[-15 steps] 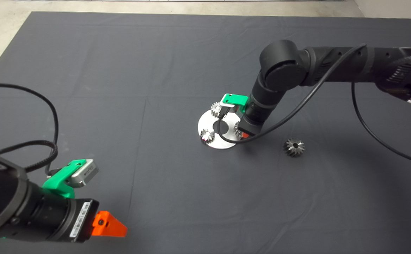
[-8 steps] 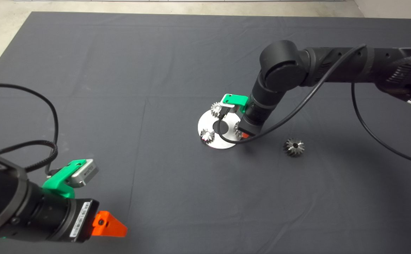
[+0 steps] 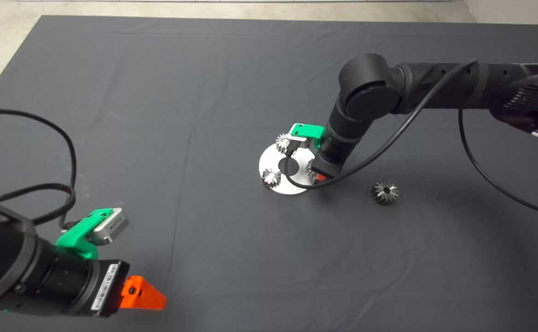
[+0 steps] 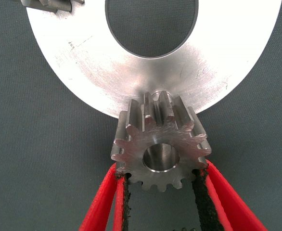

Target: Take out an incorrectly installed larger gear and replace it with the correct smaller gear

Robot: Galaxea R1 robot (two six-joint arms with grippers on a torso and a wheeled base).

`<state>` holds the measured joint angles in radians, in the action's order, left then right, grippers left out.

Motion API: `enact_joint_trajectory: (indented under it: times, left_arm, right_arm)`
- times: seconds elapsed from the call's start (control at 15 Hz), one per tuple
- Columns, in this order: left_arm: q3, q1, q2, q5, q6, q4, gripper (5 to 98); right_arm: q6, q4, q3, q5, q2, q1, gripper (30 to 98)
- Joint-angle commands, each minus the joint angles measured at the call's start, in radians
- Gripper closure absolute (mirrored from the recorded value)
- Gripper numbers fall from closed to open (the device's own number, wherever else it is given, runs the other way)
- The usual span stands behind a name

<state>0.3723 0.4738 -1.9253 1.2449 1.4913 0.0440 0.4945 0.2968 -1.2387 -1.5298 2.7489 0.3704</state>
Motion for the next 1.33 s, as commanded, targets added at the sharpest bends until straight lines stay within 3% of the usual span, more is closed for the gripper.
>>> enact_joint_trajectory:
  times: [0.0, 0.4, 1.27]
  left_arm:
    - [-0.015, 0.003, 0.004, -0.002, 0.004, -0.019, 5.9]
    - [-0.015, 0.003, 0.004, -0.001, 0.004, -0.019, 5.9]
    - [-0.015, 0.003, 0.004, -0.002, 0.004, -0.019, 5.9]
  right_arm:
    - [0.006, 0.070, 0.000, -0.110, -0.001, 0.009, 98.0]
    - [0.036, 0.071, 0.001, -0.109, 0.003, 0.013, 98.0]
    - [0.037, 0.071, 0.008, -0.107, 0.005, 0.013, 98.0]
